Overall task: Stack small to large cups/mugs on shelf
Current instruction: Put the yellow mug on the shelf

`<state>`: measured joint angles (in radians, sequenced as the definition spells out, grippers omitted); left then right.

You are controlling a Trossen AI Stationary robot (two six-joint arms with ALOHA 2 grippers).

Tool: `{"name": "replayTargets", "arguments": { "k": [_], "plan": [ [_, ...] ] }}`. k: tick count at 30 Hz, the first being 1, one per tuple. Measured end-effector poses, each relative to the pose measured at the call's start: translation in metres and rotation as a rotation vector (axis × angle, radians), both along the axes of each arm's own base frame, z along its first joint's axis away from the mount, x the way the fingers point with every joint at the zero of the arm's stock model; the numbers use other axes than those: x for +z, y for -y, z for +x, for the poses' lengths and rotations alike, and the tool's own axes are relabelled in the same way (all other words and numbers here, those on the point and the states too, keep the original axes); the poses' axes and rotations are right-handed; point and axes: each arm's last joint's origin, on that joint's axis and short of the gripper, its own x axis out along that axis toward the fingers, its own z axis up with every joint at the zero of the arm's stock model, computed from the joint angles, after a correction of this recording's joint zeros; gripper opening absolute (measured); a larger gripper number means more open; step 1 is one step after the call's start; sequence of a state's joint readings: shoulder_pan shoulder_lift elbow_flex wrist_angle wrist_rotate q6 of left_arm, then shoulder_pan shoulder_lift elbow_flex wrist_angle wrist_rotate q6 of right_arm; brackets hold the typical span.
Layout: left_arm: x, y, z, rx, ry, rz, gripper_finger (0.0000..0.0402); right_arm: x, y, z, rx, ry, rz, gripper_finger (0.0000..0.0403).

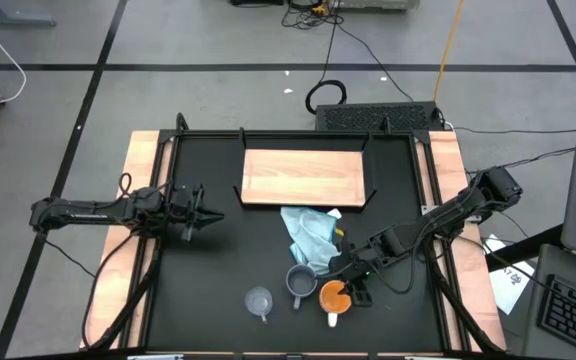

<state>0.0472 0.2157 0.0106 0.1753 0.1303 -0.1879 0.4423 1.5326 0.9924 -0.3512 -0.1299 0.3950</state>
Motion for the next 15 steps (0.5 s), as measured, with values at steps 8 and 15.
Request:
{"name": "replayTargets", "arguments": {
  "k": [8, 15],
  "plan": [
    [0.0000, 0.0000, 0.0000, 0.000, -0.001, 0.000, 0.0033, 0.0008, -0.0004, 0.0008, 0.041, 0.029, -0.018, 0.0172],
    [-0.0024, 0.0000, -0.0001, 0.000, -0.024, -0.001, 0.0033, 0.0019, -0.0004, 0.0028, 0.046, 0.055, -0.016, 0.0099]
  ]
}}
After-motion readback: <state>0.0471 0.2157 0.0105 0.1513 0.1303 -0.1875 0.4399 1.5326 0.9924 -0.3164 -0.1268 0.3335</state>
